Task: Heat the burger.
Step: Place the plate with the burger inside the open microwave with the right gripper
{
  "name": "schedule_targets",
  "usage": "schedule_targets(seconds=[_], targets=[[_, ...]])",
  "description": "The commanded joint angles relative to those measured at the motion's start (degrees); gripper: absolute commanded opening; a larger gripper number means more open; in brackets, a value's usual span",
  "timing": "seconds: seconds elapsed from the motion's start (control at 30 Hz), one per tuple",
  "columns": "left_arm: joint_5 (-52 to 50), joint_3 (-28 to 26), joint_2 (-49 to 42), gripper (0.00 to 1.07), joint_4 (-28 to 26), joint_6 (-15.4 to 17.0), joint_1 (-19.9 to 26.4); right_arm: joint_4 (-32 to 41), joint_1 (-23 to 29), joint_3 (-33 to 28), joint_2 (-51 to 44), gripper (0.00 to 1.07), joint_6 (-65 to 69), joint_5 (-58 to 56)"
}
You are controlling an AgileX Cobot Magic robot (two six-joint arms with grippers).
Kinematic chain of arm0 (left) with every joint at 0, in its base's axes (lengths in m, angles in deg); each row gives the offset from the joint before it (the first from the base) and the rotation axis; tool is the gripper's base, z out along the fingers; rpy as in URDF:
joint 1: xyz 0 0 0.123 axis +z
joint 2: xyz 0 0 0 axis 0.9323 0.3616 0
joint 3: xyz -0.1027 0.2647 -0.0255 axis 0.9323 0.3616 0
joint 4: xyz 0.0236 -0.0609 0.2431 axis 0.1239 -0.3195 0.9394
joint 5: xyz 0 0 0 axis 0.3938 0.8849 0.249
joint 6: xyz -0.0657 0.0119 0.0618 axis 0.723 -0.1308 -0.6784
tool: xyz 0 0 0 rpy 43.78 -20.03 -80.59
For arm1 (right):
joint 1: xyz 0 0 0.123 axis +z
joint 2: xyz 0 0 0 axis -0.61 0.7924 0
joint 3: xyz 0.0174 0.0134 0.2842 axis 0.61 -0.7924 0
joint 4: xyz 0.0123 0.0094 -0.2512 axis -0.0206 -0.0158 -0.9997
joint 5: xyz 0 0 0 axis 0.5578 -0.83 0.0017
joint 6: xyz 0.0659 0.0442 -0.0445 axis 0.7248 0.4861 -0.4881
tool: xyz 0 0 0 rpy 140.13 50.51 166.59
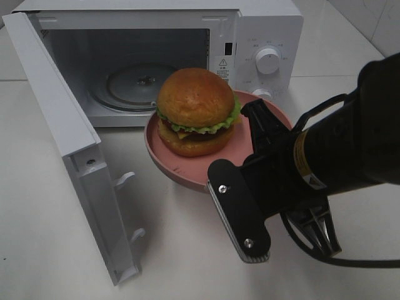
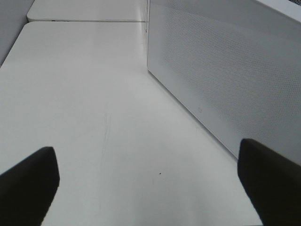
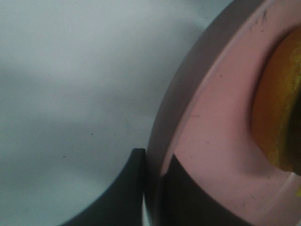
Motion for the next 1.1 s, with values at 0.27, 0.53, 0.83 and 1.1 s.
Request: schedule_targets(seconds=[0.27, 0.53, 0.83, 1.1], targets=[[-0.3, 0.1, -1.4, 0.98, -0.3, 0.2, -0.1, 11.2, -7.2, 1.3, 0.7, 0.0, -23.8, 5.1], [-0.3, 0.1, -1.4, 0.98, -0.3, 0.2, -0.1, 20.6, -11.1, 3.8, 2.5, 0.0, -35.8, 7.5], [-0.3, 0.1, -1.4, 0.98, -0.3, 0.2, -0.1, 22.4, -11.9, 5.4, 2.6, 0.0, -40.2, 11.9], [-0.3, 0.1, -1.4, 0.98, -0.3, 0.2, -0.1, 22.5, -11.9, 7.3, 7.6, 0.0, -40.1, 13.8]])
